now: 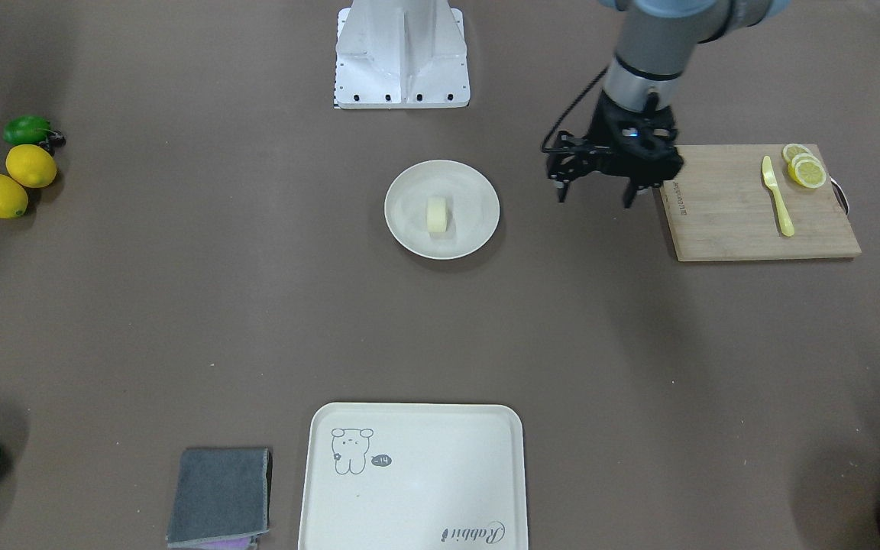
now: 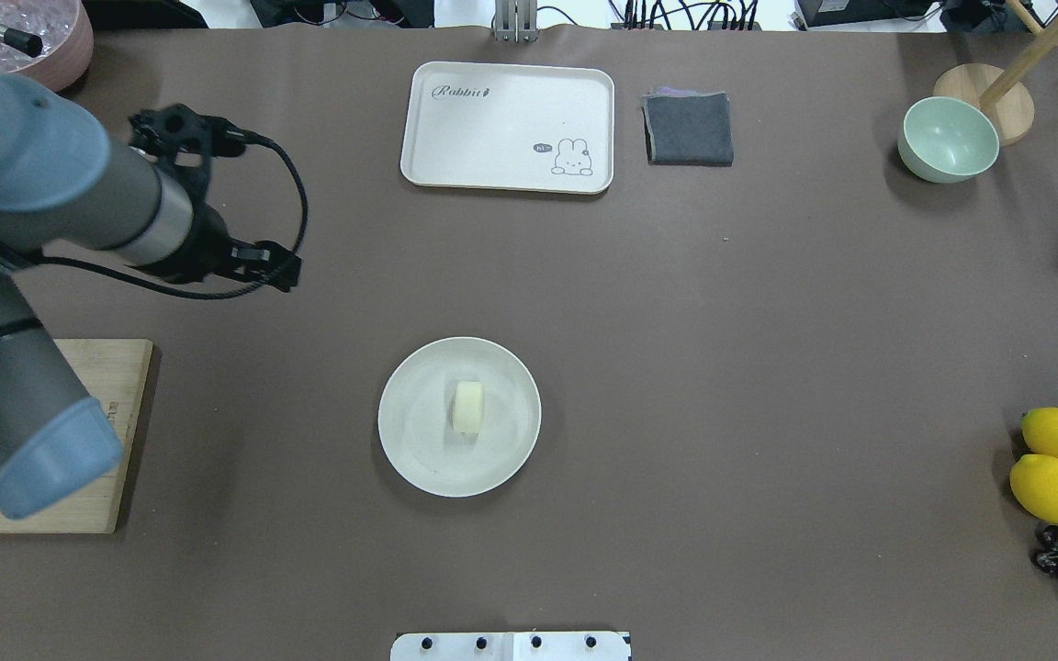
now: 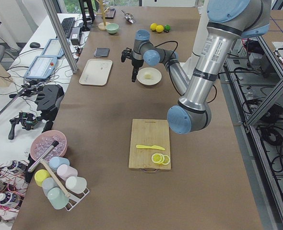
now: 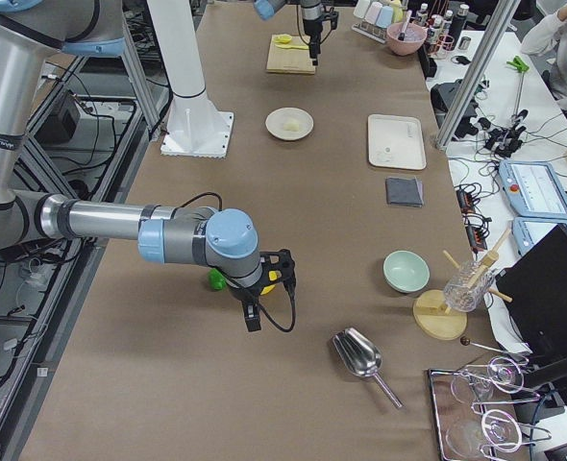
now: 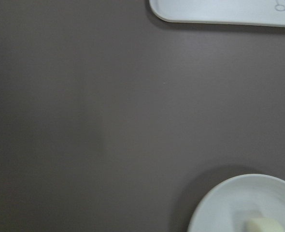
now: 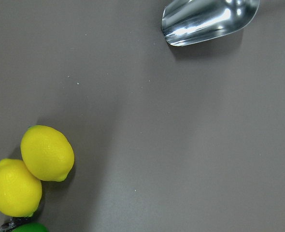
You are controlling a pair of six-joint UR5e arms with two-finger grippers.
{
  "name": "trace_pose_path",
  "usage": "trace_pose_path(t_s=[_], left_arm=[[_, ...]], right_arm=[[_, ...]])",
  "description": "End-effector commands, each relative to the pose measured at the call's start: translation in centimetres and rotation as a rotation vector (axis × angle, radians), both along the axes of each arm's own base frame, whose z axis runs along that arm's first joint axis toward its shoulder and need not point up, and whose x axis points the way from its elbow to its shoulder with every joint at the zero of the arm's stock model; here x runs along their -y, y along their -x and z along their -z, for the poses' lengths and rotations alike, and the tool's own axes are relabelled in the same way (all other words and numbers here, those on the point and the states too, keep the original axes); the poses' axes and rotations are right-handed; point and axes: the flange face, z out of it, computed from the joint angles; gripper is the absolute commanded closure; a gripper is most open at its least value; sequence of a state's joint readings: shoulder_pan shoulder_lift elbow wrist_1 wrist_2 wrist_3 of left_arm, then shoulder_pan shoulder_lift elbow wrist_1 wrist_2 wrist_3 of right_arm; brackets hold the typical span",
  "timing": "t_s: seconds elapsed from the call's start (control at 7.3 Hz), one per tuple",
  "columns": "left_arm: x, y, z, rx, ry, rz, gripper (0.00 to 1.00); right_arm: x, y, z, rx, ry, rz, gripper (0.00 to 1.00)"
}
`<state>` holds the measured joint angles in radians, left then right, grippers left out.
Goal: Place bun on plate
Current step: 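Open the left gripper and withdraw it away from the plate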
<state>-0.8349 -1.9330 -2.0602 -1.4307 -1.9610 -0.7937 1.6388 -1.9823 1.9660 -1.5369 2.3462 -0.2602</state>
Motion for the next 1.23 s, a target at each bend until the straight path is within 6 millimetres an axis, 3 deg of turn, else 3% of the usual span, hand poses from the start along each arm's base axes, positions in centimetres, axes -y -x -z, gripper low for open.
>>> trace_pose_path(t_s=[0.0,0.14,0.41,0.55,0.68,0.82,1.1], left_arm=[[4.6,15.2,-7.1,0.153,-0.069,-0.115,0.03],[5.7,22.8,-11.5,0.177,-0.085,-0.145,0.03],[1.2,31.5,-22.5,0.17,0.011,-0.192,0.03],[-1.4,33.9,-28.0,0.131,0.117,-0.177,0.03],[-2.3,37.3,-31.5,0.061,0.189,-0.092,0.03],[-2.9,38.5,-34.1,-0.043,0.236,-0.06,0.03],[-6.7,38.7,-37.2,-0.071,0.282,-0.043,0.03]], right_arm=[[-0.2,0.1,-0.3,0.014,0.007,0.001,0.0],[-0.2,0.1,-0.4,0.006,0.009,0.001,0.0],[-0.2,0.1,-0.5,0.011,0.01,0.0,0.0],[-0.2,0.1,-0.5,0.011,0.009,0.001,0.0],[-0.1,0.1,-0.4,0.011,0.007,0.001,0.0],[0.0,0.1,-0.3,0.01,0.005,0.0,0.0],[0.0,0.1,-0.3,0.012,0.005,0.0,0.0]])
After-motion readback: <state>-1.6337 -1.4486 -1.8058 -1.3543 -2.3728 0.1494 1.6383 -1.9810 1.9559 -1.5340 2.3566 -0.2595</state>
